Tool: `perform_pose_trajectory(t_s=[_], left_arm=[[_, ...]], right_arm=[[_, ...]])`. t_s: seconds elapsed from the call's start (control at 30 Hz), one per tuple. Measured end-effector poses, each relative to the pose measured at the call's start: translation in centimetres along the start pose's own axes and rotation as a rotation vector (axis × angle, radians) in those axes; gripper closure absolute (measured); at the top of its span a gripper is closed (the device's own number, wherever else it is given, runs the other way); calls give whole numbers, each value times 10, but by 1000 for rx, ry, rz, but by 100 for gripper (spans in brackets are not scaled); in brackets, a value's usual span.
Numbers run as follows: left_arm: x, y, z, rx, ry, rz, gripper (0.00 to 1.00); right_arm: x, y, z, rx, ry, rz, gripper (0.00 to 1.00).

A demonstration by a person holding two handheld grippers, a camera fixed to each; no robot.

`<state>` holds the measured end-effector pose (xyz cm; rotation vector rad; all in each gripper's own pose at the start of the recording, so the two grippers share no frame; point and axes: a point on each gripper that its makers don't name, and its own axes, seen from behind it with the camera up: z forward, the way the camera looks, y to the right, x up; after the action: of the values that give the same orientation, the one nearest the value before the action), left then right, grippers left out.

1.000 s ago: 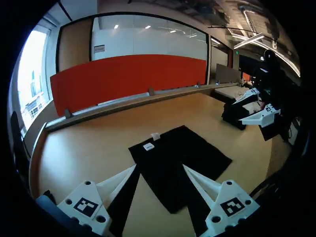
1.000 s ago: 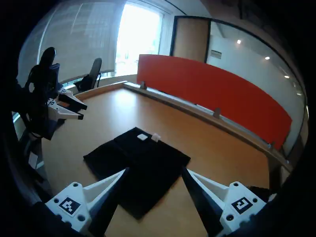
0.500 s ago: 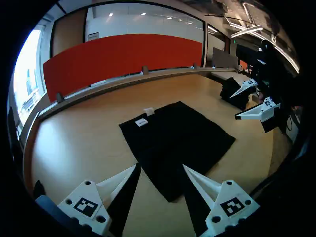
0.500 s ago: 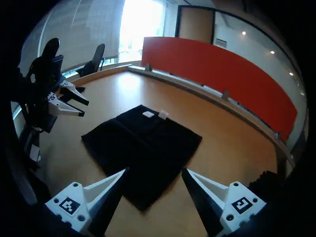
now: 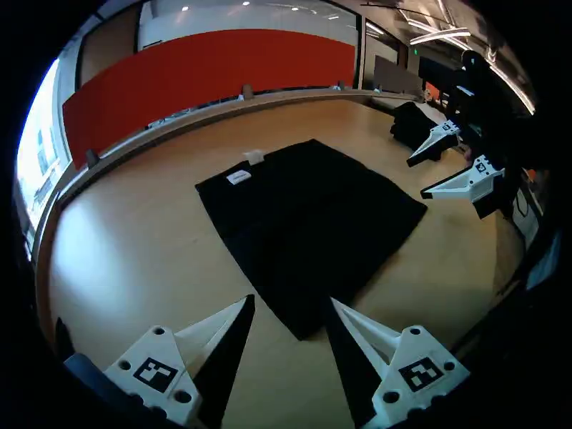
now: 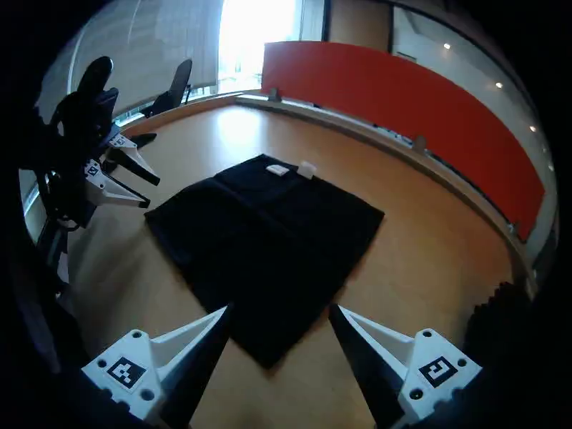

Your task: Fold towel

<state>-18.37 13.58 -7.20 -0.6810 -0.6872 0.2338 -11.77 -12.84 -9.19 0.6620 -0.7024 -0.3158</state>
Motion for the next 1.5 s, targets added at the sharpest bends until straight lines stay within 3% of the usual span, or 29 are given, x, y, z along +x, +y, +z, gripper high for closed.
perform_pose_trajectory(t_s=[0.37,0.87,1.33,1.5], left_arm=[[-27,10,13,-19,-77,35,33],[-34,12,16,-26,-108,37,33],[-36,12,16,-19,-126,34,33],[-36,15,16,-23,-134,39,42]], right_arm=[[-34,-7,5,23,-78,-1,0],[-48,-12,5,48,-111,6,3],[-51,-16,5,72,-109,32,29],[-50,-17,5,76,-109,30,45]])
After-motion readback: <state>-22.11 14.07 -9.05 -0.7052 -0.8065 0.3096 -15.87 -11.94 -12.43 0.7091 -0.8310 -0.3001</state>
